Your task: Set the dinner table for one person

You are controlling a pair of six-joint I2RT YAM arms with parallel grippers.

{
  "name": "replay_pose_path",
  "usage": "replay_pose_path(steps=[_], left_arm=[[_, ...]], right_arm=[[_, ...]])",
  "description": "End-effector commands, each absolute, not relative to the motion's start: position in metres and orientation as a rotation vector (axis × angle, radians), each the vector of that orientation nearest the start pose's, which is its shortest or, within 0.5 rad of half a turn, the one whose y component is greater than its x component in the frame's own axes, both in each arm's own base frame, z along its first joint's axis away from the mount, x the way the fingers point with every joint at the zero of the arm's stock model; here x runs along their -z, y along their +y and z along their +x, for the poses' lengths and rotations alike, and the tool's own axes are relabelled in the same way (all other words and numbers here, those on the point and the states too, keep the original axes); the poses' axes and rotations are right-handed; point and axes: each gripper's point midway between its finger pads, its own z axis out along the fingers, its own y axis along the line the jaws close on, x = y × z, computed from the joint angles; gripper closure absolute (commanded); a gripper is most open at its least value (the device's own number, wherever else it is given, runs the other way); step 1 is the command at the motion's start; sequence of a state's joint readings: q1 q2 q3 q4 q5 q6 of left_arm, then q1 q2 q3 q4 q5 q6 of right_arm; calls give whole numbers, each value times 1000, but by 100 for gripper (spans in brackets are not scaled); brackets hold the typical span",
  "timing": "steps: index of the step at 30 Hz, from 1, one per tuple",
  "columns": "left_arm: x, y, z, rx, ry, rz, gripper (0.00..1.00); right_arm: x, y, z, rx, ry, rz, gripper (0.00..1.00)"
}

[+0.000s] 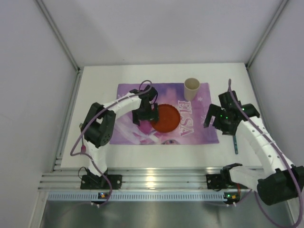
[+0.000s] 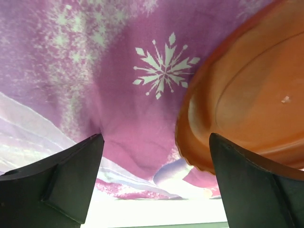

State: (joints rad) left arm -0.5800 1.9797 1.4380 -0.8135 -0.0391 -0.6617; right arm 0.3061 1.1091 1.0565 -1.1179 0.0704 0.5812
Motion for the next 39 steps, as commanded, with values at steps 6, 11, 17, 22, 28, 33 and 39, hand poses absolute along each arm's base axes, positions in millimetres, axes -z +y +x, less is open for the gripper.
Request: replay_pose_path(steps=[6,11,17,22,28,33,39], left_arm=[[-138,-235,329,347,2701,-113,2],[-179,-223,306,408,2638,-98,2],[-191,-208,280,429,2632,-65,2],[-196,-211,273,472,2639,-32,2],[-203,-209,266,484,2641,-24,2],[-201,-205,262,465,2654,-12,2],[-206,-204,262,454,2659,-22,2]], right_arm=[[-79,4,211,-22,2670,925,6],[-69,-37,226,82,2580,1105,6],[-83,-82,258,288,2501,1124,8],[-51,-80,255,327,2579,1139,11],[-21,-90,247,418,2602,1145,17],[-10,-95,253,446,2625,1131,33],[3,-92,260,414,2653,1117,97]])
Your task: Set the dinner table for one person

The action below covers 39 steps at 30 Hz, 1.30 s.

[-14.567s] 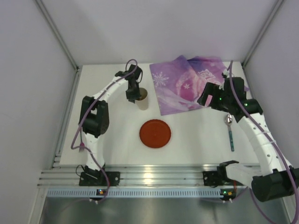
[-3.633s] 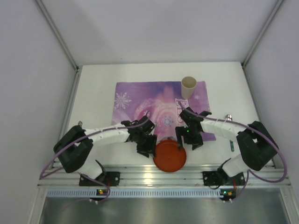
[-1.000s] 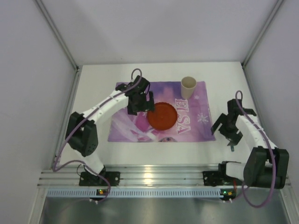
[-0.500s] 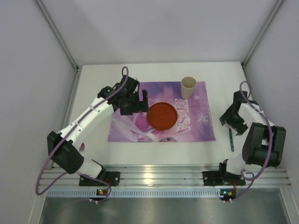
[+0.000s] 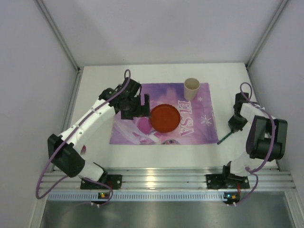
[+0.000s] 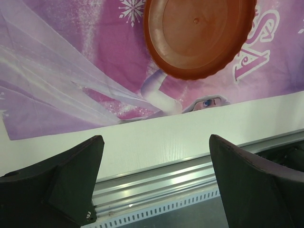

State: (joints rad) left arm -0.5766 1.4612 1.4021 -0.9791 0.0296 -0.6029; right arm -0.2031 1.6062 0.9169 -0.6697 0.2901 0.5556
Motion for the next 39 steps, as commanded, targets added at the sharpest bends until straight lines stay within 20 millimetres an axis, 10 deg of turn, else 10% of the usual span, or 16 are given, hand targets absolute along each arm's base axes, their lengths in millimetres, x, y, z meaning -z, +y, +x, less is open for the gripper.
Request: replay_pose_path(steps=[1,7,16,23,30,39], left_arm=[[-205,-204,262,454,2663,-25,2],[-208,-203,261,455,2663,-39,2],[-214,-214,277,477,2633,-34,2],[-227,-224,295,486,2604,2,2],[-238,-227,305,464,2584,20,2],[-246,-208,295,402,2565,-29,2]], right_arm=[[5,-90,258,408,2662,1122,100],[9,-85,258,371,2698,1090,100],[-133,-92,298,371,2483,863,100],[-201,1,337,100,2501,442,100],[-174,127,333,-89,2583,44,100],[-125,158,335,-65,2655,-23,100]])
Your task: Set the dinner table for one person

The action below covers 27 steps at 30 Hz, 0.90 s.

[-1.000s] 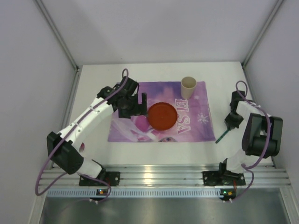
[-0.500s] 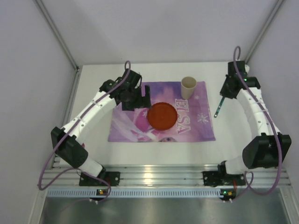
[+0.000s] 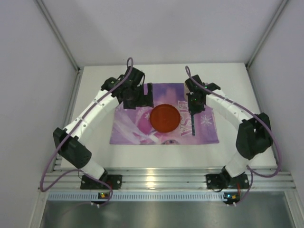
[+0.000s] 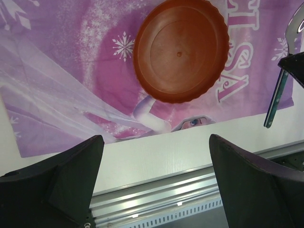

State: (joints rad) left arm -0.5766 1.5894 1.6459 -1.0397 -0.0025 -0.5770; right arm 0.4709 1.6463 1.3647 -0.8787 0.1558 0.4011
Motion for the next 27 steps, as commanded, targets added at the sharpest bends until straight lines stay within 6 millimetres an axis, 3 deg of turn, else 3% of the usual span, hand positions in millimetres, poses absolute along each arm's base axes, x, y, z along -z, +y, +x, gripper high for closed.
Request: replay_pose_path(steps=[1,10,15,16,19,22,25,27], left_arm=[[-245,-205,293,391,2570,-33,2],[-256,-189,282,347,2554,-75,2],[-252,-177,276,269,2581,-72,2],[-250,-171,277,230,2577,-76,2],[-239,-157,275,191,2616,-95,2],[-228,-136,279,187,2641,-166,2],[-221,-111,283,152,2651,-248,2],[-213,-84,287,55,2657,-348,2]], right_arm=[[-121,158,336,-60,2658,-12,100],[-82,154,351,32,2674,61,100],[-73,152,355,61,2659,90,99],[-72,151,358,63,2649,95,96],[-75,152,361,62,2637,94,65],[-82,150,362,62,2616,92,43],[-95,149,362,52,2590,90,31],[-105,150,361,36,2577,89,30]])
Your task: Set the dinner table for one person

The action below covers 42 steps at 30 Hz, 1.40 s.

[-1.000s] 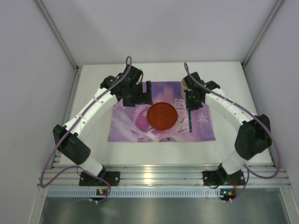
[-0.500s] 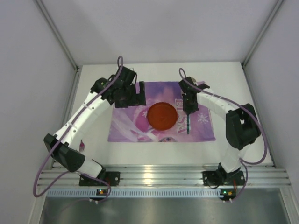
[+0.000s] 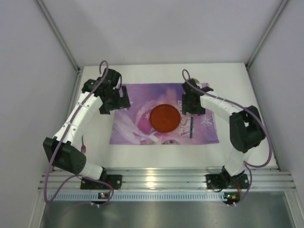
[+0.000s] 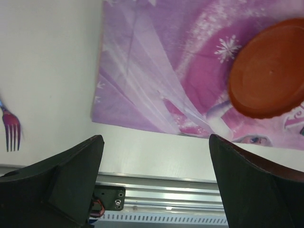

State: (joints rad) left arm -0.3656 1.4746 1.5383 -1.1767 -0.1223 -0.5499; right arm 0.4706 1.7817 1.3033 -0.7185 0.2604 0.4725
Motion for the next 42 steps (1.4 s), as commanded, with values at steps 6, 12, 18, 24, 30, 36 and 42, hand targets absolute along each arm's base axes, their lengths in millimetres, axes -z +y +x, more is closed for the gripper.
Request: replay_pose_path(steps=[6,12,18,24,30,36,42], left_arm=[[-176,5,268,-136,2649,-865,2],[-148,57,249,-255,2584,-1159,2],[-103,77,224,-132,2545,-1490,2],[-73,94,212,-204,2535,-1547,2],[-79,119,224,-342,2515,-1442,3],[-72,136,235,-376,2547,-1331,2],[-50,137,246,-324,2629,-1225,2]], right_arm=[[-177,146,334,-100,2488,98,30],[-209,132,297,-141,2479,74,28],[-220,130,273,-184,2514,13,28],[-217,127,268,-161,2544,-57,29],[-211,131,269,-167,2565,-75,30],[-208,132,267,-173,2588,-76,30],[-211,129,267,-140,2604,-83,31]])
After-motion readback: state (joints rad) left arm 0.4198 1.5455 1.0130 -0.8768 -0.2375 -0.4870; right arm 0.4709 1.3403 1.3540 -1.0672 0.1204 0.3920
